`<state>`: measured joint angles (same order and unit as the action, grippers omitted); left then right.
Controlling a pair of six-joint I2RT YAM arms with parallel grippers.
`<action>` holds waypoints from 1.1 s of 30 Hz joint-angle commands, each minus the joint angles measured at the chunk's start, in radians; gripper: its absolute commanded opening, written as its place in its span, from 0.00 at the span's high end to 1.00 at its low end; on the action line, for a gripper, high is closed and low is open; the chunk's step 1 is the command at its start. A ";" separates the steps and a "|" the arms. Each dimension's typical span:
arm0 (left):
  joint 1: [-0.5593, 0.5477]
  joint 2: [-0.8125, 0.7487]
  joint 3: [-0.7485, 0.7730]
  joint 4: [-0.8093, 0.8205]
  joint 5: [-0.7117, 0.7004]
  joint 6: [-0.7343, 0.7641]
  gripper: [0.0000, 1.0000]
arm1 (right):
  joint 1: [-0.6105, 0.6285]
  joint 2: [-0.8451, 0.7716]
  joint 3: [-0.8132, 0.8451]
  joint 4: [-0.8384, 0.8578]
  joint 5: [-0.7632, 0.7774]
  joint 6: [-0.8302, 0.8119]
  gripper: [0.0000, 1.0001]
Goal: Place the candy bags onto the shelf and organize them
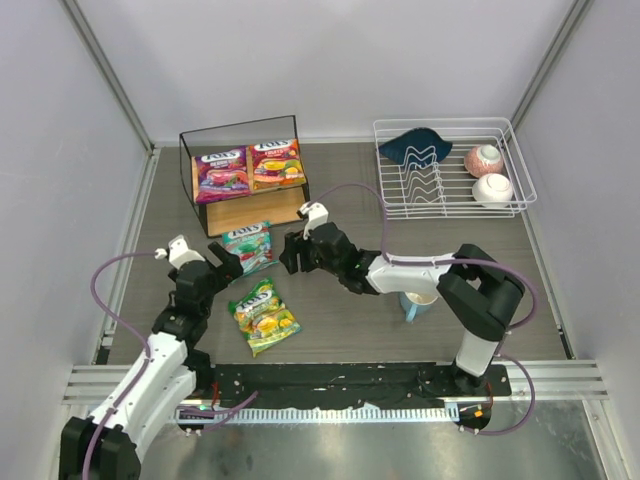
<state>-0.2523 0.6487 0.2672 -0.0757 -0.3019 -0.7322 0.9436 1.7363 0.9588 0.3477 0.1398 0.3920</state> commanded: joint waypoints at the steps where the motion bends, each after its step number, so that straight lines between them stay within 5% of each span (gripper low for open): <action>1: -0.004 0.048 -0.046 0.220 -0.104 0.034 0.00 | -0.034 0.051 0.087 0.071 -0.075 0.010 0.32; 10: -0.004 0.291 -0.016 0.392 -0.117 0.031 0.24 | -0.092 0.227 0.233 0.099 -0.241 0.079 0.39; 33: -0.004 0.428 -0.008 0.485 -0.046 0.034 0.26 | -0.043 0.379 0.371 0.050 -0.296 0.128 0.46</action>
<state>-0.2531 1.0672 0.2279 0.3508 -0.3466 -0.6991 0.8738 2.1067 1.2758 0.3782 -0.1482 0.5186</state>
